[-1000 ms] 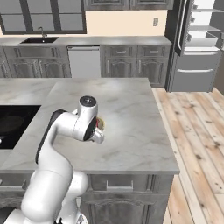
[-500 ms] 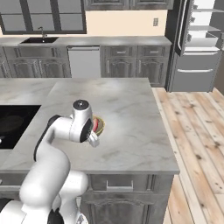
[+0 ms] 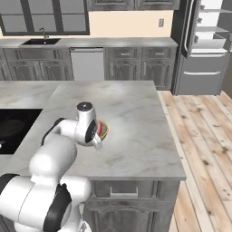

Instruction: Place one of the steaks on the plate and the other in the bowl. Then place the bowl in the fridge.

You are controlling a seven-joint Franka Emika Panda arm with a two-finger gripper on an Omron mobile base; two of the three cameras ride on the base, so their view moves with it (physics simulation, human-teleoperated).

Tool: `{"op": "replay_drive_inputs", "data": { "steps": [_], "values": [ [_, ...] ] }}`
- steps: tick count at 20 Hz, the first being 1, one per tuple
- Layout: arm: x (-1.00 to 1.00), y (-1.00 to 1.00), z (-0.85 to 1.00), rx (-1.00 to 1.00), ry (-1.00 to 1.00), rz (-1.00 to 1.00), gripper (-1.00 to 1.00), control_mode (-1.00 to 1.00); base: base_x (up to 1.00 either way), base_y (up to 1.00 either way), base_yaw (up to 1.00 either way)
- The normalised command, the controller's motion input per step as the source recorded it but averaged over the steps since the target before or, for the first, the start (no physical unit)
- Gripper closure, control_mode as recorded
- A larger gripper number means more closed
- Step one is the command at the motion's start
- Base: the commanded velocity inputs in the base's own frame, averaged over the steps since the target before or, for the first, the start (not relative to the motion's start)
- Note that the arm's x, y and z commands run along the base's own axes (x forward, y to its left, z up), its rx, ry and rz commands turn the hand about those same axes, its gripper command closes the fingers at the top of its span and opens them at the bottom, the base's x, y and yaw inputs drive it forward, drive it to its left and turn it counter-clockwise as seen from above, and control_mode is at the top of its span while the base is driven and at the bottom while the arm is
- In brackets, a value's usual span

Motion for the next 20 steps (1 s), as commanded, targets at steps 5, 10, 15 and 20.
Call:
{"op": "replay_drive_inputs", "data": {
  "steps": [5, 10, 15, 20],
  "values": [
    [0.26, 0.02, -0.26, 0.00, 0.09, -0.05, -1.00, -1.00, 0.00, 0.00, 0.00],
    [0.26, 0.01, -0.21, 0.00, 0.06, -0.05, -1.00, -1.00, 0.00, 0.00, 0.00],
    [0.15, 0.03, -0.30, 0.00, 0.07, -0.06, -1.00, -1.00, 0.00, 0.00, 0.00],
    [0.00, 0.00, -0.34, 0.00, 0.08, -0.06, -1.00, -1.00, 0.00, 0.00, 0.00]
  ]
}}
